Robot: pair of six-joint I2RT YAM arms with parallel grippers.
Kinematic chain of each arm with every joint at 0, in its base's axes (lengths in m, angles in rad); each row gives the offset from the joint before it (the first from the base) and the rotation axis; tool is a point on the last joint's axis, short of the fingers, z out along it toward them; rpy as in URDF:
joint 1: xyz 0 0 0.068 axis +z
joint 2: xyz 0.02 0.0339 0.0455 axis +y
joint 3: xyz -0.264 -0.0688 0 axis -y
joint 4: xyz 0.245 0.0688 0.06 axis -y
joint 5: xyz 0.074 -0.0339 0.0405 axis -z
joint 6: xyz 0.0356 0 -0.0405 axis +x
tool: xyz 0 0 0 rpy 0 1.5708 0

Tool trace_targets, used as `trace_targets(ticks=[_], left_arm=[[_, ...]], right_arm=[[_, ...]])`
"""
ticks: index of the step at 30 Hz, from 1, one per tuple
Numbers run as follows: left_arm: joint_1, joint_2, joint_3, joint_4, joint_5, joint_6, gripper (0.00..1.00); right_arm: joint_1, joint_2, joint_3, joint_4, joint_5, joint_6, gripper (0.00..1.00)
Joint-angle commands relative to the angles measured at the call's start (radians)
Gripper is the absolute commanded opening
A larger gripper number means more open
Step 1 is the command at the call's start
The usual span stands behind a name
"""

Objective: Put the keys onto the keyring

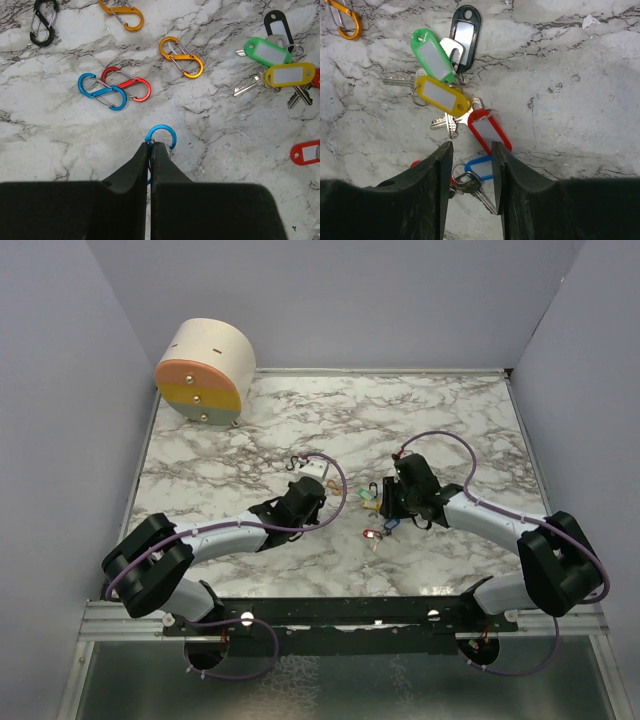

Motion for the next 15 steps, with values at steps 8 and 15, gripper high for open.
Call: trace_targets(ticks=[8, 15], left_arm=[[-0.005, -0.028, -0.015, 0.017, -0.022, 0.001, 0.00], [-0.004, -0.033, -0.021, 0.015, -0.027, 0.005, 0.00]], right_arm=[[0.001, 0.069, 0.065, 0.080, 0.055, 0.043, 0.36], [0.002, 0.109, 0.086, 0.079, 0.066, 0.048, 0.36]])
